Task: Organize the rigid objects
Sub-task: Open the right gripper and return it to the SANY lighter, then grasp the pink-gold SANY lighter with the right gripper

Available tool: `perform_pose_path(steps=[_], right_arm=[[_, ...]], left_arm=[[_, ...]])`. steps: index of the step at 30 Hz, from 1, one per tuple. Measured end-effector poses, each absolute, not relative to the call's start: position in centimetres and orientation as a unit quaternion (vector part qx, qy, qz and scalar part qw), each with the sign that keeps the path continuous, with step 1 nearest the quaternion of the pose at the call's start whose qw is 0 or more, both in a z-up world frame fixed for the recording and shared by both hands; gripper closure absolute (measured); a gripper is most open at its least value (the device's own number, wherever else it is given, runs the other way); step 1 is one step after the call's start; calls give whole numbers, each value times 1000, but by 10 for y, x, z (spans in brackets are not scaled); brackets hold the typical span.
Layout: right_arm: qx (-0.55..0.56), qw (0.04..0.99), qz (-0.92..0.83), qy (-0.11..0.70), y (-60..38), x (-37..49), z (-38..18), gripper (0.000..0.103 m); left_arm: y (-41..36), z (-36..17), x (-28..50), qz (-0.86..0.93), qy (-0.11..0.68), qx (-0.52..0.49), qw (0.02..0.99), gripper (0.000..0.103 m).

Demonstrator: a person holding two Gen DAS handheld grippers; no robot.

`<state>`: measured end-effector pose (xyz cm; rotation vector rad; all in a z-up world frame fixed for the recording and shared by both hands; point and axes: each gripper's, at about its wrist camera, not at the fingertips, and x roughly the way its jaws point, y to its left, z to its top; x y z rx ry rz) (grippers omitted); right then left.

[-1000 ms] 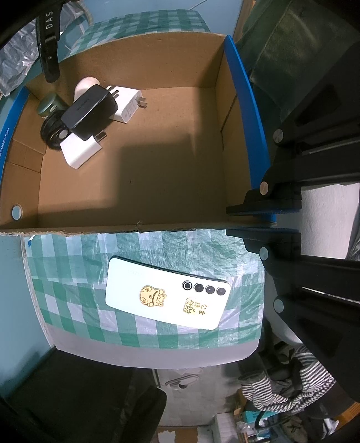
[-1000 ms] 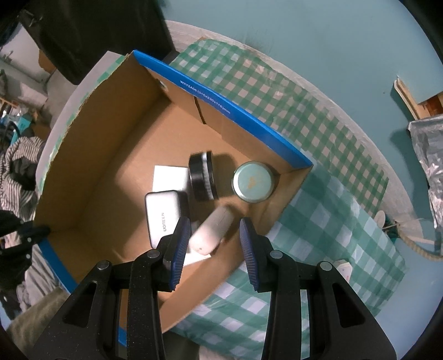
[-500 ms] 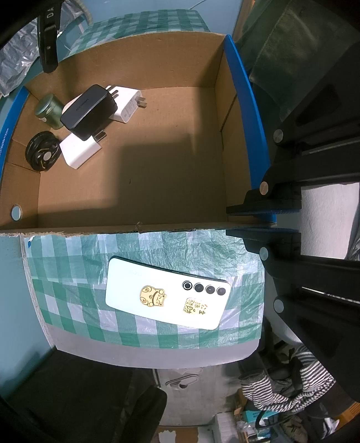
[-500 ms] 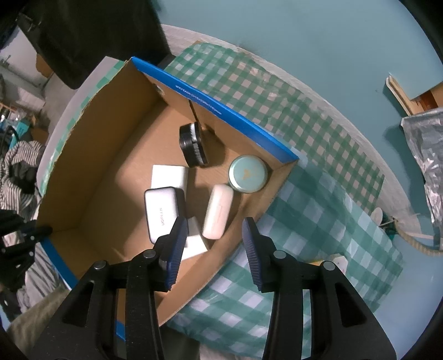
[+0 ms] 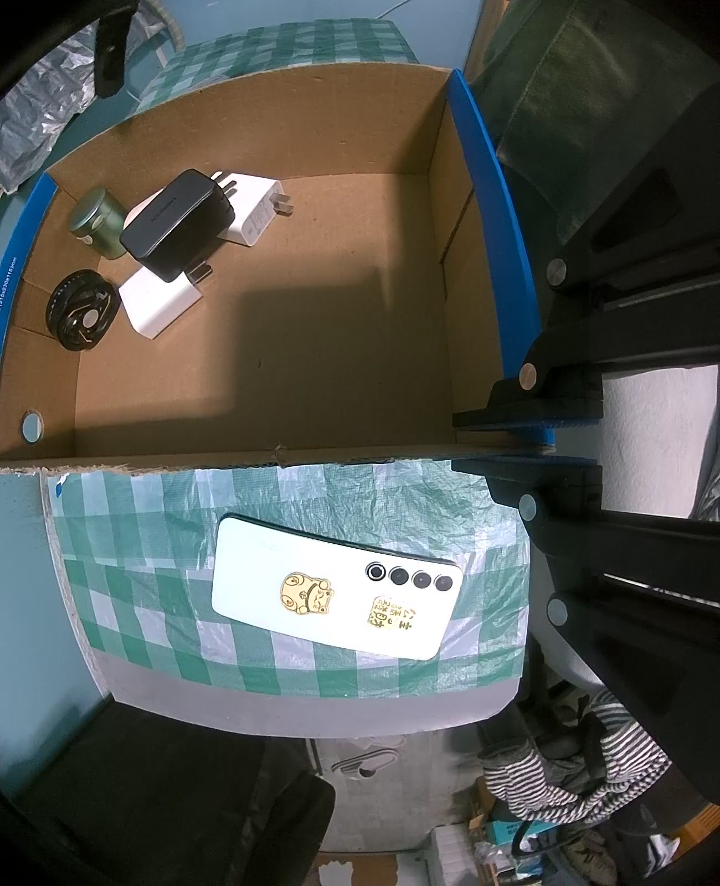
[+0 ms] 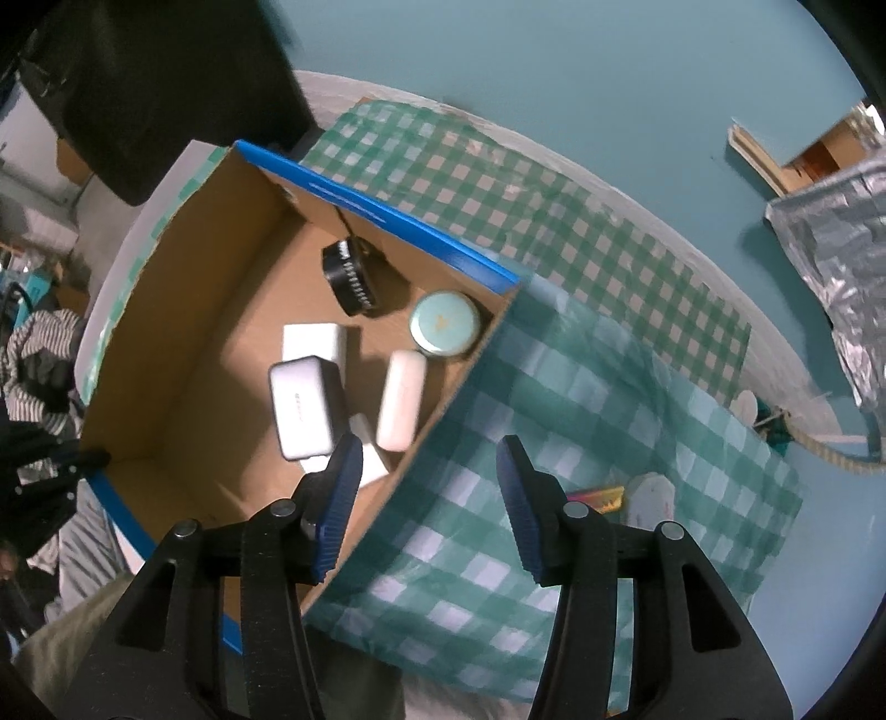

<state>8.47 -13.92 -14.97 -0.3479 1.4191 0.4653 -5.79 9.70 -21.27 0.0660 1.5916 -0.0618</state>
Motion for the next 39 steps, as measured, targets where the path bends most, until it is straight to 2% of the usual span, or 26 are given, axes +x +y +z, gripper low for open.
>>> perform_pose_path(steps=[7,17,30,39], right_arm=[[-131,720,177,658,-173,85,-159,43],[-53,698,74,710,-251,107,-216,43],[135,652,-18,746,-307,125,-268,43],[165,644,-52,745,-313,125,-292,43]], left_arm=[[97,-213,-58,-28,714,29,699,97],[96,-213,-57,-29,714,30,699,97],[96,-214,-53,-27,717,26,696,97],[98,-215,-54,-24,719,23,694,97]])
